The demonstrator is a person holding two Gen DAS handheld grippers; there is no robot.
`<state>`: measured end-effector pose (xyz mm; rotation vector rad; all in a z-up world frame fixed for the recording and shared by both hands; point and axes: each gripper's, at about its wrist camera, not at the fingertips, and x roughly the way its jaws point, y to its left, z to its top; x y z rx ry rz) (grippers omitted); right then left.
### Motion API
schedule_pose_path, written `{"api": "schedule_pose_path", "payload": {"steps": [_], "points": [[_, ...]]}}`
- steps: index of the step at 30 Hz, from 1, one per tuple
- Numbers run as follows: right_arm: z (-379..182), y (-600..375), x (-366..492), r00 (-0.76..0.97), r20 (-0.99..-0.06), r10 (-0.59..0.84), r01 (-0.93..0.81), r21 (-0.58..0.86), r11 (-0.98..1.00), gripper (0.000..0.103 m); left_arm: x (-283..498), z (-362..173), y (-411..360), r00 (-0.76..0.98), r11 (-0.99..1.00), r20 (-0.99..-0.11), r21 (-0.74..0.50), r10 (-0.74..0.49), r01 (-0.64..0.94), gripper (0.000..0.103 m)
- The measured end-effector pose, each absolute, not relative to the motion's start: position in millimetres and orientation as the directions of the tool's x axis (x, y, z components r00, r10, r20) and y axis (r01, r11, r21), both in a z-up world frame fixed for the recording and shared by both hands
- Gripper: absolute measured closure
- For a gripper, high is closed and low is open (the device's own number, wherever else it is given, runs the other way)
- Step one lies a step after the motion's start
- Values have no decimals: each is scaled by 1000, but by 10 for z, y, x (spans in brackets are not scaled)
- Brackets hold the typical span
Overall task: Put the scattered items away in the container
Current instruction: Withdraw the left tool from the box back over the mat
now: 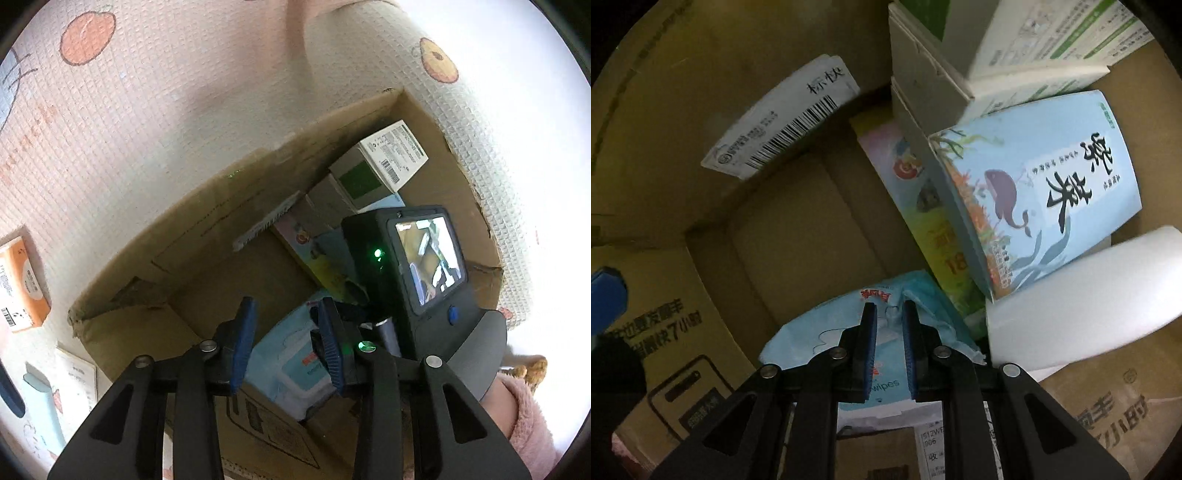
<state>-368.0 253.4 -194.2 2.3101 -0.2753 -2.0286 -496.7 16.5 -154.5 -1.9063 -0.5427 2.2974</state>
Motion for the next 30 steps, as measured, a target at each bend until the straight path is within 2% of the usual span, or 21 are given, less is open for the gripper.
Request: {"api": "schedule_pose_path", "payload": {"steps": [3, 6, 10, 12, 16, 18, 20, 22, 24, 26, 30], "points": [[-1732, 2631, -3652, 39, -987, -157, -116, 151, -982, 93, -4966, -1494, 137, -215, -937, -935, -317, 283, 146, 65], [-1491, 2667, -3561, -22, -996, -82, -54, 83, -995, 93, -4958, -1460, 128, -222, -931, -930, -330, 292, 157, 64], [-1166, 2890, -3366, -106, -978, -179, -101, 190, -977, 93, -4936, -1368, 139, -236, -921, -918, -358, 318, 153, 62], [-1011, 2975, -3252, -144, -963, -227, -115, 244, -963, 93, -4939, -1355, 192, -240, -923, -916, -359, 321, 139, 55], [-664, 3115, -2968, -198, -937, -289, -129, 317, -940, 90, -4822, -1361, 284, -225, -921, -914, -370, 338, 122, 54], [-473, 3173, -2799, -220, -917, -332, -153, 368, -917, 83, -4714, -1304, 339, -231, -920, -913, -371, 337, 124, 54], [-333, 3199, -2564, -248, -903, -352, -161, 397, -904, 64, -4590, -1205, 328, -262, -919, -906, -373, 331, 126, 53], [-181, 3245, -2458, -295, -887, -355, -139, 407, -903, 56, -4452, -1105, 324, -296, -923, -903, -362, 311, 135, 51], [45, 3123, -2287, -336, -881, -334, -105, 387, -916, 52, -4235, -962, 234, -349, -927, -896, -343, 274, 152, 44], [168, 2919, -2161, -359, -871, -335, -62, 380, -923, 46, -4006, -841, 107, -396, -923, -884, -341, 249, 179, 43], [52, 2616, -1936, -410, -842, -350, 23, 374, -927, 45, -3493, -715, -163, -465, -910, -860, -345, 209, 229, 40]]}}
